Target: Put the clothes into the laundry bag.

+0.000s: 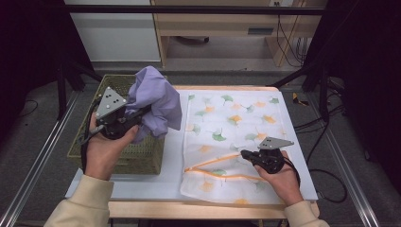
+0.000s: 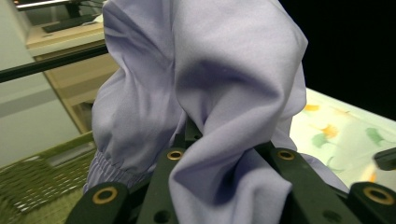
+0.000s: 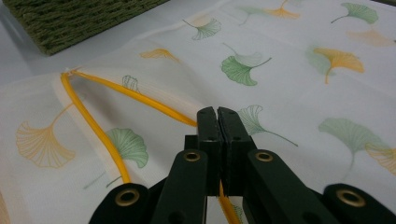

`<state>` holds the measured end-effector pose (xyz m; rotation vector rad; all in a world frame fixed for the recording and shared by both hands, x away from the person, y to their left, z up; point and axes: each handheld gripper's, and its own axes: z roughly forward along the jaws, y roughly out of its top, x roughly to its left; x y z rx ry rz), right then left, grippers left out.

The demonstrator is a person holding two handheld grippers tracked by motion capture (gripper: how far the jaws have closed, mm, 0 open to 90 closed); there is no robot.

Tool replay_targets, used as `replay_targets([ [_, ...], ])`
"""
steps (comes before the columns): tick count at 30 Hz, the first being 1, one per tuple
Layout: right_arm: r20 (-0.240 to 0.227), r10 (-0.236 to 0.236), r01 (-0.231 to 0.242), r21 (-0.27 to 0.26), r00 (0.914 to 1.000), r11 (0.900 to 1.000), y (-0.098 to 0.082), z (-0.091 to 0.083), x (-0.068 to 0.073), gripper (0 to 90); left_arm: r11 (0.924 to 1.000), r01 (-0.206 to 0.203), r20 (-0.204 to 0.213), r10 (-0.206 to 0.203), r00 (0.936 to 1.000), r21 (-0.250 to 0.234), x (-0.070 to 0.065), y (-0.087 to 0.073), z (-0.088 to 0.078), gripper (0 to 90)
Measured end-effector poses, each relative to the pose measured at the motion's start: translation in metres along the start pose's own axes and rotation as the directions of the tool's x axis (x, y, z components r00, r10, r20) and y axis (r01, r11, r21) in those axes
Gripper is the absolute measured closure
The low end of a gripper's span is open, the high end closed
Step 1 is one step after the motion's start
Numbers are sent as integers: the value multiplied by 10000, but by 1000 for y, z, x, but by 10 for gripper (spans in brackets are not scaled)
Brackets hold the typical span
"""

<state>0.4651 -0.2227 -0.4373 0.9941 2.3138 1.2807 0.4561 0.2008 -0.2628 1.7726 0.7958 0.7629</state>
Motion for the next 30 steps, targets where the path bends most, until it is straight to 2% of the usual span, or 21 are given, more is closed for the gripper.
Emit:
replay_targets([
  [9,-67,86,-86,-9,9999,10000,0,-1,-1,888,9998,-211,532,214,9984,-72,-25,5,10,766],
  [16,-133,326,-326,-19,9994,9995,-3,0,-4,888,9995,-301,887,295,9956,54,-42,0,27,766],
  [19,-146,335,-334,91,9993,9994,-3,0,-5,887,9994,-336,976,339,9946,-49,-52,-1,35,766],
  [23,-210,394,-393,67,9990,9992,-5,1,-4,888,9996,-288,1378,280,9901,39,-67,-3,45,766],
  [30,-311,648,-645,108,9974,9979,-7,1,-5,888,9991,-431,1803,424,9827,-2,-88,-5,56,766],
])
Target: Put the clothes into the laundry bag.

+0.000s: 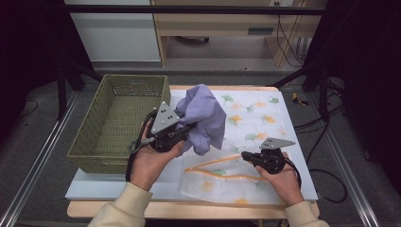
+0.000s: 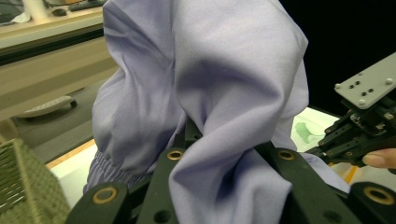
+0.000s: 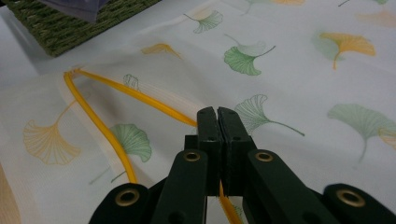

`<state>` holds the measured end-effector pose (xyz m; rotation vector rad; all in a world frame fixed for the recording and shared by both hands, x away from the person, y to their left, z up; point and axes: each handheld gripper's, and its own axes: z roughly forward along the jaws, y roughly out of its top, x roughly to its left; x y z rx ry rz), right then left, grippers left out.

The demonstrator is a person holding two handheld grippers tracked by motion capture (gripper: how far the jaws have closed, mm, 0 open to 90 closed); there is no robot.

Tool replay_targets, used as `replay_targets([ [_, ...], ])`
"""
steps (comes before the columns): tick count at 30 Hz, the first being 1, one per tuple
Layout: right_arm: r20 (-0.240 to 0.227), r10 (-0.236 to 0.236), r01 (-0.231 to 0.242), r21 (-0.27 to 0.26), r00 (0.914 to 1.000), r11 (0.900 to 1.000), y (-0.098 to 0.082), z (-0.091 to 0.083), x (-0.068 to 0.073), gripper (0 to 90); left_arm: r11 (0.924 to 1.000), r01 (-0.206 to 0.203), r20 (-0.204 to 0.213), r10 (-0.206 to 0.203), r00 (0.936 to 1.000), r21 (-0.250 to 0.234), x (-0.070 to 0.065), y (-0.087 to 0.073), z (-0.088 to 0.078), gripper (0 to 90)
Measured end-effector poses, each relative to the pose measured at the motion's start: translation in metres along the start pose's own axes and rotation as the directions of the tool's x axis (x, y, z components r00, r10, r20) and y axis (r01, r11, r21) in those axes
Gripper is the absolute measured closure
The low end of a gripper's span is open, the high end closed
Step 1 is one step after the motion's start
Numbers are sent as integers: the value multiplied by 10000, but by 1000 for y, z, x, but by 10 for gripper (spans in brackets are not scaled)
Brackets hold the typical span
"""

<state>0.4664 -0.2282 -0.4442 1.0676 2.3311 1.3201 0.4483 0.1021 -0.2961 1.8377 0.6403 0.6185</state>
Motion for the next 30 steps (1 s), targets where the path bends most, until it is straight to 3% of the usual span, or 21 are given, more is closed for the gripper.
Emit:
replay_targets([
  [7,-173,345,-348,-184,9993,9992,-3,-3,-5,888,10000,-47,405,48,9992,-30,-18,-4,10,766],
  [17,-133,465,-467,-151,9988,9988,-2,-4,-10,888,9999,61,1114,-48,9938,-115,-42,-18,17,766],
  [26,-87,598,-598,-105,9982,9982,-1,-3,-12,888,9988,104,1507,-31,9886,-480,-58,-10,14,766],
  [30,-141,713,-716,-180,9974,9973,-2,-3,-14,888,9988,182,1663,-103,9860,-461,-64,-16,18,766],
])
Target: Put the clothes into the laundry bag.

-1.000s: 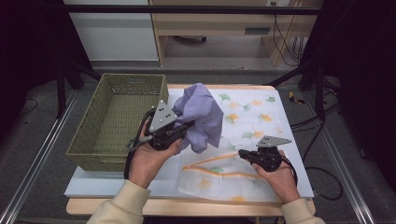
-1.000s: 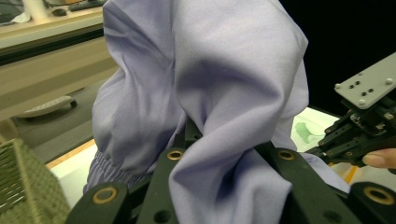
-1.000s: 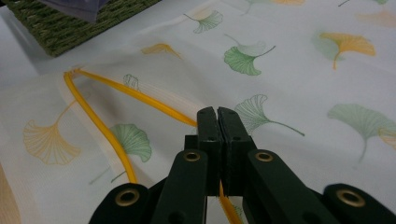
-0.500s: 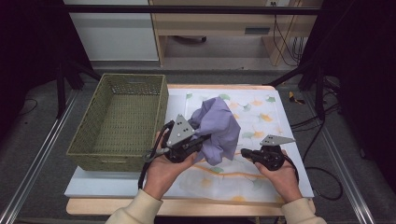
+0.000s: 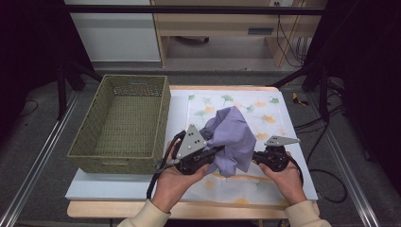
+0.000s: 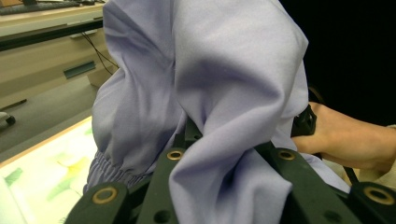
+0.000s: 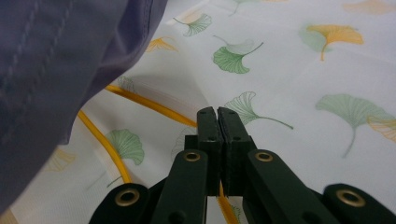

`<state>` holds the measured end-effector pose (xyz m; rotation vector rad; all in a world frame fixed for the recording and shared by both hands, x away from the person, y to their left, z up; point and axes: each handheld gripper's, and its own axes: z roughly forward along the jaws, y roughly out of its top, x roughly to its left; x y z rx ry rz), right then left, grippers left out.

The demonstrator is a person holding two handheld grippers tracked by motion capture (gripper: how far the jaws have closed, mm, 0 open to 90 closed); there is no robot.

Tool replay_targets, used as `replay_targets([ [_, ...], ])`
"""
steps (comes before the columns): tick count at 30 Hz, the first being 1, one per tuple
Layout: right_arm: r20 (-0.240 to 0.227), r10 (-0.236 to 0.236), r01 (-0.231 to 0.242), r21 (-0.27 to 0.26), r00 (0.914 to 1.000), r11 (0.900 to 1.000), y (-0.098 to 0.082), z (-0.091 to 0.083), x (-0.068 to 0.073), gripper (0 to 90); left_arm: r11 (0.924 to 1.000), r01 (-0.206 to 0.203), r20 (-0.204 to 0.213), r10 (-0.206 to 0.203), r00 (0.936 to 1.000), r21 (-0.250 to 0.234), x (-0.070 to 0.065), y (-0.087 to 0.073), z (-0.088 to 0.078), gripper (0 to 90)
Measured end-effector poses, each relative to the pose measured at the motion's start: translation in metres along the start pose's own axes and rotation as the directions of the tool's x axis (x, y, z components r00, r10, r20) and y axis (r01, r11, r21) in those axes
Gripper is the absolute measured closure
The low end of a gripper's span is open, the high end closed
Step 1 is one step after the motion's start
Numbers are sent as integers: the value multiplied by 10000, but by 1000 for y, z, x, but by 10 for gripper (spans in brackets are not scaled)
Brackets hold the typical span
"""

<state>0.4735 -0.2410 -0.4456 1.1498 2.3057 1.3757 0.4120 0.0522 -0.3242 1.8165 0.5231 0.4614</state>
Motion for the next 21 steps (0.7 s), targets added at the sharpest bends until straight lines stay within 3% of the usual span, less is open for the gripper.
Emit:
replay_targets([
  [4,-139,377,-380,-184,9992,9991,0,-3,-2,888,9994,57,149,-62,9999,330,-4,-17,9,766],
  [10,50,468,-466,-338,9989,9983,5,-8,-3,888,9974,244,366,-270,9990,682,-11,-43,25,766],
  [21,457,-65,62,70,9989,10000,23,-13,-2,889,9870,294,599,-393,9974,1580,-19,-70,50,766],
])
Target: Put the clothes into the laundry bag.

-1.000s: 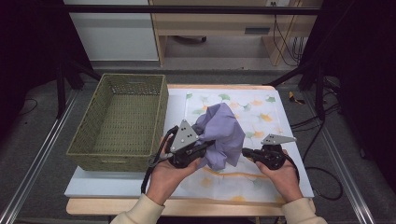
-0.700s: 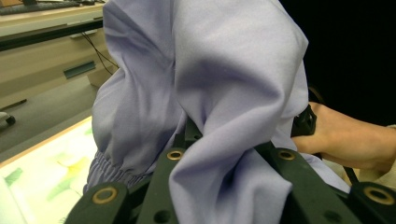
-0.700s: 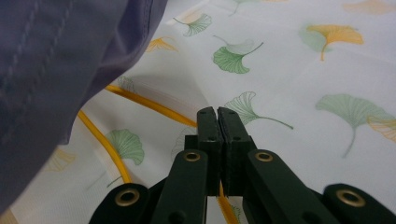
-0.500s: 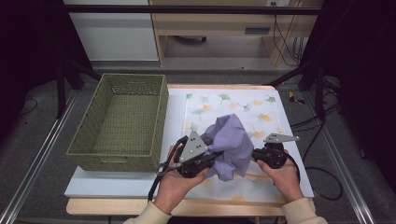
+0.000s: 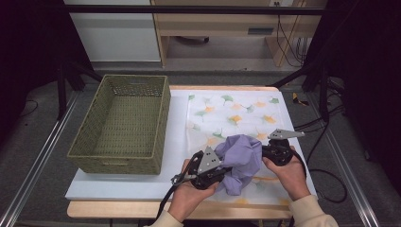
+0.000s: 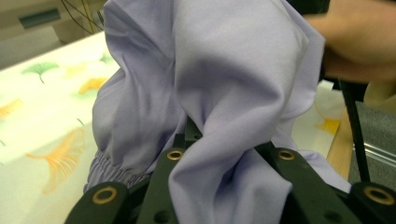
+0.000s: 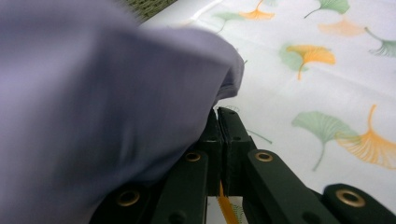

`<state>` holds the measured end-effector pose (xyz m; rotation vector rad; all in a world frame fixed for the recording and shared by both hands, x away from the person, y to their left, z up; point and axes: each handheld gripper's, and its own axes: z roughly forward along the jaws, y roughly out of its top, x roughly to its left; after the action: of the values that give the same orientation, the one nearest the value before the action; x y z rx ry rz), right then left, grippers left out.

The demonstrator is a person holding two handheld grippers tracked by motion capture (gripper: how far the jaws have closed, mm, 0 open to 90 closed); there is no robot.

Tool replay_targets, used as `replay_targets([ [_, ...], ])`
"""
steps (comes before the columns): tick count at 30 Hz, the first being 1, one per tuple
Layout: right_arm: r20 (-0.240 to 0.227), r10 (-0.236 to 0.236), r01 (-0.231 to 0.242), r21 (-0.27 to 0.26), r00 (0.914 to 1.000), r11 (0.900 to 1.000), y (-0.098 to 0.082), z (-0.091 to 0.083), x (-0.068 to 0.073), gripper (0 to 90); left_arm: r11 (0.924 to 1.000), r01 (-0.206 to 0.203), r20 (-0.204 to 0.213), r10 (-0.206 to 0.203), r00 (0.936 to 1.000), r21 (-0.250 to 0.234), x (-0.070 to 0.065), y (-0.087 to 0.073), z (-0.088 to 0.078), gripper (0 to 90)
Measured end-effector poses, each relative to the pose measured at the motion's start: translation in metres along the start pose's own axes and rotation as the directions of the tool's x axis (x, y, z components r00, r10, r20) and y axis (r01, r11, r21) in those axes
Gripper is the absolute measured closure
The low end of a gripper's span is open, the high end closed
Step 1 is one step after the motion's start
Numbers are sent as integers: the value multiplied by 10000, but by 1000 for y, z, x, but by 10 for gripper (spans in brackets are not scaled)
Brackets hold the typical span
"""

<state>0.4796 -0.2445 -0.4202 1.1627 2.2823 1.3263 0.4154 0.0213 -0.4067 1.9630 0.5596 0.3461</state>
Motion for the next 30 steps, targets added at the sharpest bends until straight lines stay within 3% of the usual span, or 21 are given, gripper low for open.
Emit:
replay_targets([
  [6,263,-237,232,181,9994,9996,15,-3,-1,889,9998,-22,214,18,9998,180,-2,-4,3,765],
  [14,433,-578,574,92,9974,9983,30,-2,3,889,9961,-274,418,240,9988,834,-3,-10,15,766],
  [24,186,-727,730,-161,9972,9972,36,-4,8,889,9929,5,575,-74,9983,1188,1,-11,35,765],
  [30,81,-728,731,-320,9973,9968,39,-8,10,889,9903,160,408,-218,9989,1379,5,-9,47,764],
])
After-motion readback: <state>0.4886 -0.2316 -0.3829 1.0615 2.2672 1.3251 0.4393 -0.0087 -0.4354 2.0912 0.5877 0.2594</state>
